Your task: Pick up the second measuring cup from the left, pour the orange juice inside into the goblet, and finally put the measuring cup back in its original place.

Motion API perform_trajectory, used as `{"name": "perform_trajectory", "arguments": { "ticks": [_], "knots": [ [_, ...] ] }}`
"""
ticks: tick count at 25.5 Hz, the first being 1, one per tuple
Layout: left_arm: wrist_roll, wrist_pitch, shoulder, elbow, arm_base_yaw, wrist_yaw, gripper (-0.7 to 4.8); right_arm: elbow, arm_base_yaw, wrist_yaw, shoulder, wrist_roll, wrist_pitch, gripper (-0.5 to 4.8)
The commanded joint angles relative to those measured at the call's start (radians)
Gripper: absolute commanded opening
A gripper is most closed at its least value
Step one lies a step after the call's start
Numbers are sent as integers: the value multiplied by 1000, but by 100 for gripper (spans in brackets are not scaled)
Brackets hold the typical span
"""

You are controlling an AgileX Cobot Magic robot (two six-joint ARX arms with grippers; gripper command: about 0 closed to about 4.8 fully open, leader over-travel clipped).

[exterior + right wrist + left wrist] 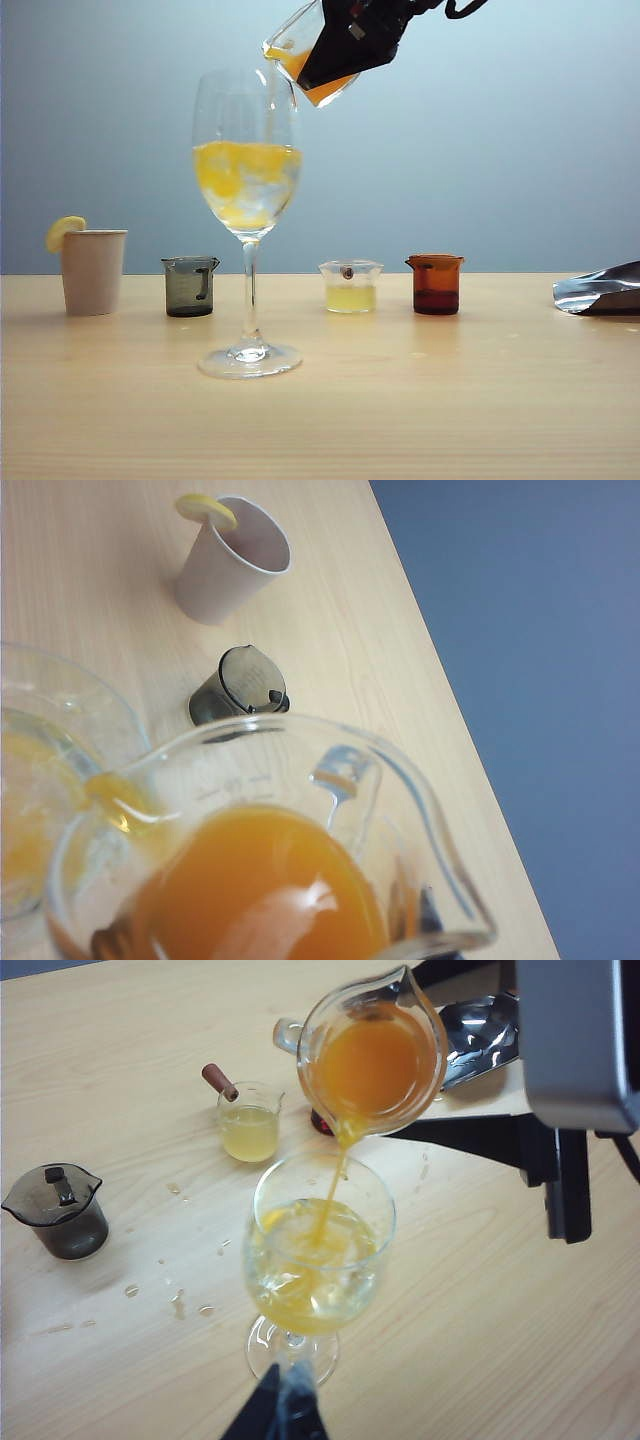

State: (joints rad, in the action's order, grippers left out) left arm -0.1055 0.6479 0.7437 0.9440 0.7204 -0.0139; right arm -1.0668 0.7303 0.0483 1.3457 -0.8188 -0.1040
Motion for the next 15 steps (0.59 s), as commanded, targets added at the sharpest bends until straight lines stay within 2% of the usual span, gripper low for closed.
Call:
{"name": "perform_trajectory", "arguments": {
  "ticks": [1, 6, 9, 15],
  "knots": [
    [0, -7, -2, 3, 1, 3, -6, -10, 1, -5, -15, -24, 26, 196],
    [0, -7, -2, 3, 1, 3, -6, -10, 1, -5, -23, -71, 26, 189],
    [0, -7, -2, 3, 1, 3, -6, -10, 2, -5, -27, -79, 27, 143],
    [0, -6, -2, 3, 1, 3, -6, -10, 14, -13, -31, -80, 26, 148]
  ]
}}
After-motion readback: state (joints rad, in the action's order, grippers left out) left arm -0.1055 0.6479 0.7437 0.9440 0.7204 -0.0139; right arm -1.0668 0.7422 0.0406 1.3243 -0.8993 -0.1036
